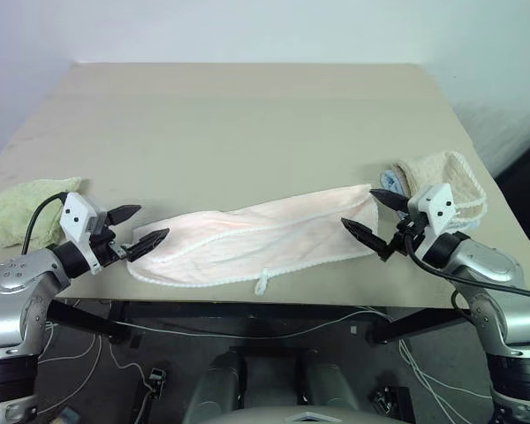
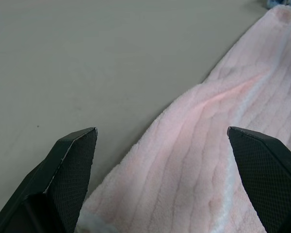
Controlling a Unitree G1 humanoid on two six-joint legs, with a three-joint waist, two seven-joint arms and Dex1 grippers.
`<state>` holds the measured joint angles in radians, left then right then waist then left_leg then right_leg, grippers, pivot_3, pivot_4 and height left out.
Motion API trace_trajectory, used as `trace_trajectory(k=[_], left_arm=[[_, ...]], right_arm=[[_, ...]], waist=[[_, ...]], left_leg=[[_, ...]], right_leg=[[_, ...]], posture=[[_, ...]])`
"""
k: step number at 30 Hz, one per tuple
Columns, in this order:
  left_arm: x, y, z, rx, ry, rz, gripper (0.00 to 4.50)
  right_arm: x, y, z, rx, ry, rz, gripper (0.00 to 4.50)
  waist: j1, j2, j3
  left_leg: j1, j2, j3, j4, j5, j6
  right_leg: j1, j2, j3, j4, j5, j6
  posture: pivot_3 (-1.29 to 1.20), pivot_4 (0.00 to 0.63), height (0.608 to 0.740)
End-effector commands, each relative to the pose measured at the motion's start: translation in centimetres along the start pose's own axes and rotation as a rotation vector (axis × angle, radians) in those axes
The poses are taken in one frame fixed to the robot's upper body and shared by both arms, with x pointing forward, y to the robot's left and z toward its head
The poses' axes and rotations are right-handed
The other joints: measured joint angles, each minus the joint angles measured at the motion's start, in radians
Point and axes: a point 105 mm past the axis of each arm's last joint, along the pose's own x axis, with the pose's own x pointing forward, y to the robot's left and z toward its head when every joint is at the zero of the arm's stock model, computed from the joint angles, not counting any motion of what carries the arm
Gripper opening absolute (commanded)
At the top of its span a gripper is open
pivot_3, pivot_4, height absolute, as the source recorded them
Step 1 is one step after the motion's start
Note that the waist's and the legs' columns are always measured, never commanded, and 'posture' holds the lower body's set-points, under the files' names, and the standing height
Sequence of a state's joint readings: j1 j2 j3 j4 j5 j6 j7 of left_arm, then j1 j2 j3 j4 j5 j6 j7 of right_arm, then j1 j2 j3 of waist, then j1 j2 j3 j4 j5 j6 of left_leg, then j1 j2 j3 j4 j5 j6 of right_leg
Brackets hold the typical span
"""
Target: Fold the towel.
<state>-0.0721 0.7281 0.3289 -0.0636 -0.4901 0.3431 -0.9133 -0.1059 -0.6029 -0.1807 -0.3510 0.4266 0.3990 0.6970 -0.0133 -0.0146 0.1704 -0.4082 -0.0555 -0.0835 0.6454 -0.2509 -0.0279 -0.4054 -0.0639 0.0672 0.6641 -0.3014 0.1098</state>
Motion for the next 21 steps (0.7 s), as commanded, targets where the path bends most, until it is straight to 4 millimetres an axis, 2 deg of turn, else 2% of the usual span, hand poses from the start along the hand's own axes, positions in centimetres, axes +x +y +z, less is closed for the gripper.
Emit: trace_trajectory(k=[1,8,17,21], left_arm=[[0.0,-0.2,1.2,0.046,-0.016,-0.02,4.5],[0.3,-0.3,1.8,0.073,-0.02,-0.036,4.5],[0.7,-1.1,0.9,0.106,0.021,-0.073,4.5],[0.9,-1.2,1.3,0.137,0.024,-0.094,4.5]], right_arm=[[0.0,0.4,1.0,-0.023,-0.043,0.001,4.47],[0.3,0.1,0.9,-0.038,-0.047,-0.011,4.47],[0.8,-0.7,0.8,-0.072,-0.044,-0.015,4.47],[1.1,-0.9,1.0,-0.082,-0.056,-0.016,4.47]], waist=[[0.0,0.0,0.0],[0.0,0.0,0.0],[0.0,0.0,0.0],[0.0,0.0,0.0]], left_leg=[[0.0,0.0,0.0,0.0,0.0,0.0],[0.0,0.0,0.0,0.0,0.0,0.0],[0.0,0.0,0.0,0.0,0.0,0.0],[0.0,0.0,0.0,0.0,0.0,0.0]], right_leg=[[0.0,0.0,0.0,0.0,0.0,0.0],[0.0,0.0,0.0,0.0,0.0,0.0],[0.0,0.0,0.0,0.0,0.0,0.0],[0.0,0.0,0.0,0.0,0.0,0.0]], posture=[[0.0,0.15,0.74],[0.0,0.15,0.74],[0.0,0.15,0.74],[0.0,0.15,0.74]])
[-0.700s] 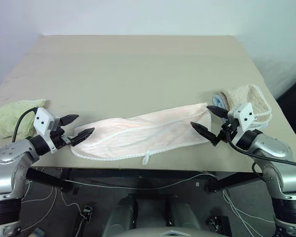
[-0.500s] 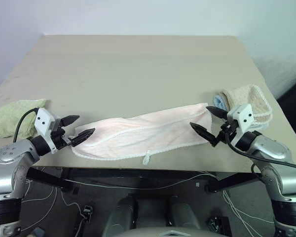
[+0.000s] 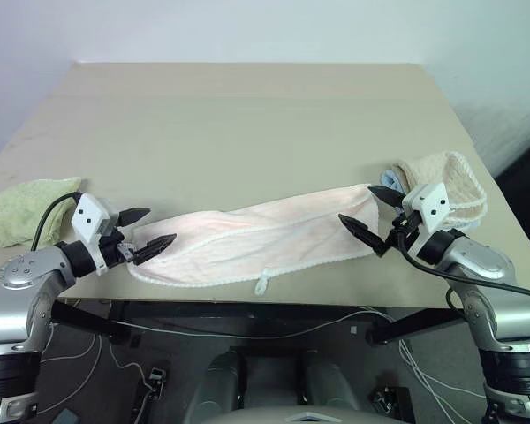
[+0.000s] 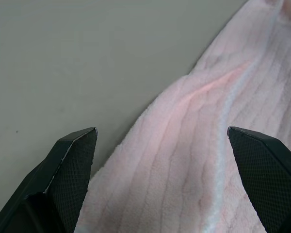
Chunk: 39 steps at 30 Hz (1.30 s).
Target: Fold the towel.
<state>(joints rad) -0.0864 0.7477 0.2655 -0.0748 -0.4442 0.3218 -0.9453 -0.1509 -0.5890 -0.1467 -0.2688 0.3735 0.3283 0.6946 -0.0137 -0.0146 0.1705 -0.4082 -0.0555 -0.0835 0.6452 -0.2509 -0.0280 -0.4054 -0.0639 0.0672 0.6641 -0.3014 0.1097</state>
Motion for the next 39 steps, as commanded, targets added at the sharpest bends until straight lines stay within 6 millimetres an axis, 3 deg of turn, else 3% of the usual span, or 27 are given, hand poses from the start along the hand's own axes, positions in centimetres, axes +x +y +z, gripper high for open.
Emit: trace_trajectory(k=[1,7,13,23,32,39], left_arm=[[0.0,0.3,1.6,0.081,-0.019,-0.017,4.5],[0.7,0.9,1.3,0.126,0.02,-0.049,4.5],[1.0,1.0,2.4,0.206,0.056,-0.166,4.5],[-1.3,2.9,-0.1,0.416,0.408,-0.469,4.5],[0.4,4.1,1.1,0.496,0.483,-0.591,4.5],[2.0,4.1,1.7,0.468,0.489,-0.629,4.5]], right_arm=[[0.3,-0.3,1.3,-0.058,-0.046,-0.004,4.47],[0.1,-0.7,0.8,-0.092,-0.027,-0.04,4.47],[0.4,-0.7,0.7,-0.098,-0.035,-0.048,4.47],[1.7,-0.1,0.8,-0.099,-0.065,-0.03,4.47],[2.5,0.9,0.7,-0.088,-0.095,-0.032,4.47],[3.4,0.3,1.2,-0.087,-0.129,-0.061,4.47]], waist=[[0.0,0.0,0.0],[0.0,0.0,0.0],[0.0,0.0,0.0],[-0.001,0.001,0.001],[-0.006,0.0,0.001],[-0.007,0.0,0.001]], left_leg=[[0.0,0.0,0.0,0.0,0.0,0.0],[0.0,0.0,0.0,0.0,0.0,0.0],[0.0,0.0,0.0,0.0,0.0,0.0],[0.0,0.0,0.001,-0.001,0.0,0.0],[-0.001,-0.001,0.0,0.001,0.0,0.001],[-0.001,0.0,0.0,0.002,0.0,0.001]], right_leg=[[0.0,0.0,0.0,0.0,0.0,0.0],[0.0,0.0,0.0,0.0,0.0,0.0],[0.0,0.0,0.0,0.0,0.0,0.0],[-0.001,0.001,-0.001,0.0,0.0,0.0],[0.0,0.003,-0.003,0.001,0.0,0.0],[-0.001,0.004,-0.002,0.002,0.0,0.0]], posture=[[0.0,0.15,0.74],[0.0,0.15,0.74],[0.0,0.15,0.74],[0.0,0.15,0.74],[0.0,0.15,0.74],[0.0,0.15,0.74]])
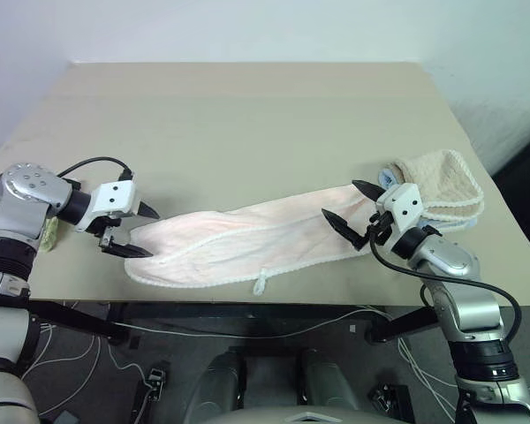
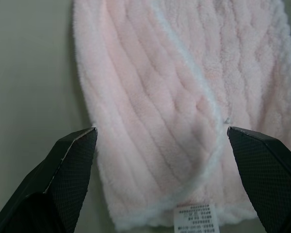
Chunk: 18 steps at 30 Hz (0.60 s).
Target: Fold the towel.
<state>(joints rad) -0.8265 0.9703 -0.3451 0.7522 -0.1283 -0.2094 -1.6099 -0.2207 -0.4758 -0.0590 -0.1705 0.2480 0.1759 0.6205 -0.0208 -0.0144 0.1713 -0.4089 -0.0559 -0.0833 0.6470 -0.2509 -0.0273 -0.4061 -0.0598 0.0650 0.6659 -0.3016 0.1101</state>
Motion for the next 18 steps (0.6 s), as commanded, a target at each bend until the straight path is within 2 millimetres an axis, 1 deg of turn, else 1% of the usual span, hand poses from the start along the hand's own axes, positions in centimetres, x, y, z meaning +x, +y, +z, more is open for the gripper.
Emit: trace_trajectory(k=[1,5,8,12,14,18], left_arm=[[-0.6,1.1,0.6,0.017,0.015,0.005,4.5],[-0.3,1.7,1.1,0.028,0.036,-0.015,4.5],[0.2,1.5,1.5,0.039,0.021,-0.037,4.5],[1.0,0.0,0.7,0.057,0.044,-0.103,4.5],[1.2,-0.5,-0.2,0.068,0.094,-0.128,4.5],[1.0,-0.8,-1.5,0.076,0.18,-0.147,4.5]], right_arm=[[1.0,-0.6,1.3,-0.028,-0.058,-0.012,4.47],[1.8,-1.3,2.1,-0.025,-0.08,0.001,4.47],[1.9,-1.5,2.0,-0.024,-0.06,0.043,4.47],[2.1,-1.7,2.1,-0.04,-0.039,0.094,4.47],[2.2,-1.9,2.2,-0.043,-0.037,0.098,4.47],[2.4,-1.5,2.0,-0.034,-0.039,0.111,4.47]], waist=[[0.0,0.0,0.0],[0.0,0.0,0.0],[0.0,0.0,0.0],[-0.001,0.0,0.0],[-0.003,0.0,0.0],[-0.001,0.0,0.0]], left_leg=[[0.0,0.0,0.0,0.0,0.0,0.0],[0.0,0.0,0.0,0.001,0.0,0.0],[0.0,0.0,0.0,0.001,0.0,0.0],[0.0,0.0,0.0,0.001,0.0,0.0],[0.0,0.0,0.0,0.001,0.0,0.0],[0.0,0.0,0.0,0.001,0.0,0.0]], right_leg=[[0.0,0.0,0.0,0.0,0.0,0.0],[0.0,0.0,0.0,0.0,0.0,0.0],[0.0,0.0,0.0,0.0,0.0,0.0],[0.0,0.0,0.0,0.0,0.0,0.0],[0.0,0.001,0.0,0.001,0.0,0.0],[0.0,0.001,0.0,0.001,0.0,0.0]], posture=[[0.0,0.15,0.74],[0.0,0.15,0.74],[0.0,0.15,0.74],[0.0,0.15,0.74],[0.0,0.15,0.74],[0.0,0.15,0.74]])
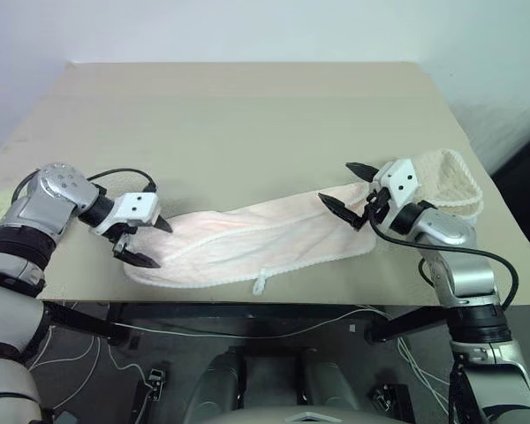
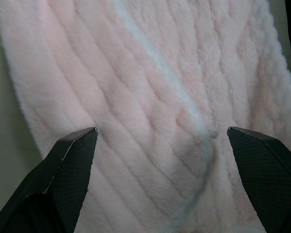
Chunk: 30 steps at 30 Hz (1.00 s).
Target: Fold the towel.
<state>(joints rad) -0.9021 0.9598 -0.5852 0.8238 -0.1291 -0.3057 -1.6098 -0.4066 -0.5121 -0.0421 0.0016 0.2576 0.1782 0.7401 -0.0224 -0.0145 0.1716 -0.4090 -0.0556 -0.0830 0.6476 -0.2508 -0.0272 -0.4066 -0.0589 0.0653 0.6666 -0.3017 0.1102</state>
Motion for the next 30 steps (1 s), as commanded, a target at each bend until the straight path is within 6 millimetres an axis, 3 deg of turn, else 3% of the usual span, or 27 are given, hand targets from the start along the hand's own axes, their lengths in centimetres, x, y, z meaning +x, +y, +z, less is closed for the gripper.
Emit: trace_trajectory(k=[1,12,15,26,27,30], left_arm=[[-1.03,-0.13,-0.94,0.008,0.071,0.004,4.5],[-1.03,-0.76,-1.04,0.019,0.078,-0.024,4.5],[-0.79,-0.84,-1.09,0.022,0.078,-0.032,3.9],[-0.41,-1.07,-0.92,0.022,0.053,-0.036,0.29],[-0.39,-1.06,-0.86,0.022,0.046,-0.033,0.04],[-0.38,-0.88,-0.54,0.017,0.019,-0.019,0.04]], right_arm=[[0.25,0.27,0.83,-0.012,-0.037,0.013,4.47],[0.25,0.73,0.6,-0.001,-0.04,0.003,4.47],[0.09,0.87,0.55,0.001,-0.039,0.002,4.5],[-0.03,1.09,0.51,0.005,-0.032,0.009,4.5],[-0.02,1.06,0.52,0.005,-0.031,0.01,4.5],[-0.02,0.99,0.51,0.004,-0.029,0.01,4.5]], waist=[[0.001,0.0,0.0],[-0.001,0.0,0.0],[-0.001,0.0,0.0],[-0.001,0.0,0.0],[-0.001,0.0,0.0],[-0.001,0.0,0.0]], left_leg=[[0.0,0.0,0.0,0.0,0.0,0.0],[0.0,0.0,0.0,0.0,0.0,0.0],[0.0,0.0,0.0,0.0,0.0,0.0],[0.0,0.0,0.0,0.0,0.0,0.0],[0.0,0.0,0.0,0.0,0.0,0.0],[0.0,0.0,0.0,0.0,0.0,0.0]], right_leg=[[0.0,0.0,0.0,0.0,0.0,0.0],[0.0,0.0,0.0,0.0,0.0,0.0],[0.0,0.0,0.0,0.0,0.0,0.0],[0.0,0.0,0.0,0.0,0.0,0.0],[0.0,0.0,0.0,0.0,0.0,0.0],[0.0,0.0,0.0,0.0,0.0,0.0]], posture=[[0.0,0.15,0.74],[0.0,0.15,0.74],[0.0,0.15,0.74],[0.0,0.15,0.74],[0.0,0.15,0.74],[0.0,0.15,0.74]])
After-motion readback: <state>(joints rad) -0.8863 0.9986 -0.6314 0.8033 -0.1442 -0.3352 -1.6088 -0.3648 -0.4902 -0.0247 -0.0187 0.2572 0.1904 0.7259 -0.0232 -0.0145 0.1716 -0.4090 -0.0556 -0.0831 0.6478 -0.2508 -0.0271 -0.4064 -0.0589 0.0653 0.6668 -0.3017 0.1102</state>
